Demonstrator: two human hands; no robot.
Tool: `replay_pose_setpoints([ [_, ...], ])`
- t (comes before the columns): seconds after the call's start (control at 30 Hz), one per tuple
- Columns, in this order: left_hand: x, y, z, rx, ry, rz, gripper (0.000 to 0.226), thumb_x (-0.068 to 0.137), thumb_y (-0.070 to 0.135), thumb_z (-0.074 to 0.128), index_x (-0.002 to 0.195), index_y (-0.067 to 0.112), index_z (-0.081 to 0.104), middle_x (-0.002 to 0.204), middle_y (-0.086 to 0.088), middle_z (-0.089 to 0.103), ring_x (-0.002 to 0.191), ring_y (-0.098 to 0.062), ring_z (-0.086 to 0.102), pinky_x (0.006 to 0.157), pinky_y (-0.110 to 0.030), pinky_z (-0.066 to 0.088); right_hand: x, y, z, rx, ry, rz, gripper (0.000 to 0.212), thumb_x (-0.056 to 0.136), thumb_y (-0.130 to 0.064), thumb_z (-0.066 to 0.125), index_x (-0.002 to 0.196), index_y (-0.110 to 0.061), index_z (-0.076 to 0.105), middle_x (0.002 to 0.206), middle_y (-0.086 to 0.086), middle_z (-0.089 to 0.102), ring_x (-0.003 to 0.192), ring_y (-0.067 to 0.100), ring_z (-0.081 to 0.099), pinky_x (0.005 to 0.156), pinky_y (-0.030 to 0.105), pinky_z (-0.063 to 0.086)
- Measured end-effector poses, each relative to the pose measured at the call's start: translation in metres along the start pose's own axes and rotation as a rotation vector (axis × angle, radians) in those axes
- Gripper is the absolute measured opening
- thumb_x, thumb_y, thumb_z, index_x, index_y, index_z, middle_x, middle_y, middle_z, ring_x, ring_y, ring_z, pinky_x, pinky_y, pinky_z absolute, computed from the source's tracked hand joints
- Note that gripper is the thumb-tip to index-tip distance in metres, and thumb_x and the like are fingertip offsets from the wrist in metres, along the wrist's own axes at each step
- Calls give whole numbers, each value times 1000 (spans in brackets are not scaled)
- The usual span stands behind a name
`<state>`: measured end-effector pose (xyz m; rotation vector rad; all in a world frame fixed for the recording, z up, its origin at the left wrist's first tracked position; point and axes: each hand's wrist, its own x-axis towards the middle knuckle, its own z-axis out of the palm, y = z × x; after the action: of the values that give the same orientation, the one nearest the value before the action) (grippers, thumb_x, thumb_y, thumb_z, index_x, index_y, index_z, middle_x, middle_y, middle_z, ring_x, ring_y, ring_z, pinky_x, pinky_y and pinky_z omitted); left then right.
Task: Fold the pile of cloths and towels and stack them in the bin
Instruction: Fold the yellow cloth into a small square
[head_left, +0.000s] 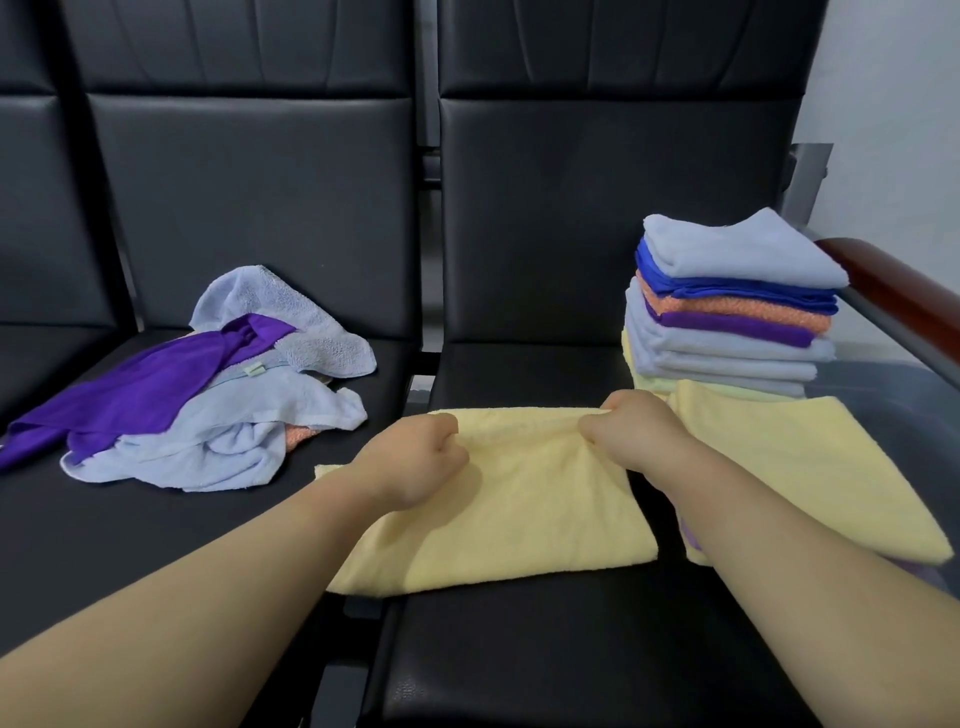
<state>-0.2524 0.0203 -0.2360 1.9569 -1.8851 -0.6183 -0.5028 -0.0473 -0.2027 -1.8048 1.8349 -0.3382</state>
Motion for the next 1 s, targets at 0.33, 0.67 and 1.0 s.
replay_pose_setpoints([
  [0.33, 34, 2, -4, 199, 50, -12, 14, 98, 28, 40, 89, 19, 45, 86, -1, 60, 75, -21, 55, 63, -36, 39, 14, 8, 24, -39, 255, -167, 13, 89, -19, 58, 80, -24, 50, 89, -5, 54, 75, 11, 52, 87, 33, 34],
  [0.67, 69, -19, 7, 181, -1, 38, 18, 104, 33, 39, 95, 19, 46, 88, 3, 59, 87, -23, 58, 81, -44, 50, 24, 10, 33, -69, 144, -105, 4, 102, -17, 50, 100, -15, 52, 87, 3, 59, 73, 17, 59, 55, 31, 44],
  [1.0, 84, -26, 13, 165, 18, 1, 14, 101, 39, 45, 100, 25, 48, 95, 5, 60, 91, -20, 58, 80, -41, 50, 44, 2, 39, -152, 104, 4, 16, 99, -12, 50, 113, -14, 43, 91, 5, 60, 73, 19, 61, 50, 30, 38],
])
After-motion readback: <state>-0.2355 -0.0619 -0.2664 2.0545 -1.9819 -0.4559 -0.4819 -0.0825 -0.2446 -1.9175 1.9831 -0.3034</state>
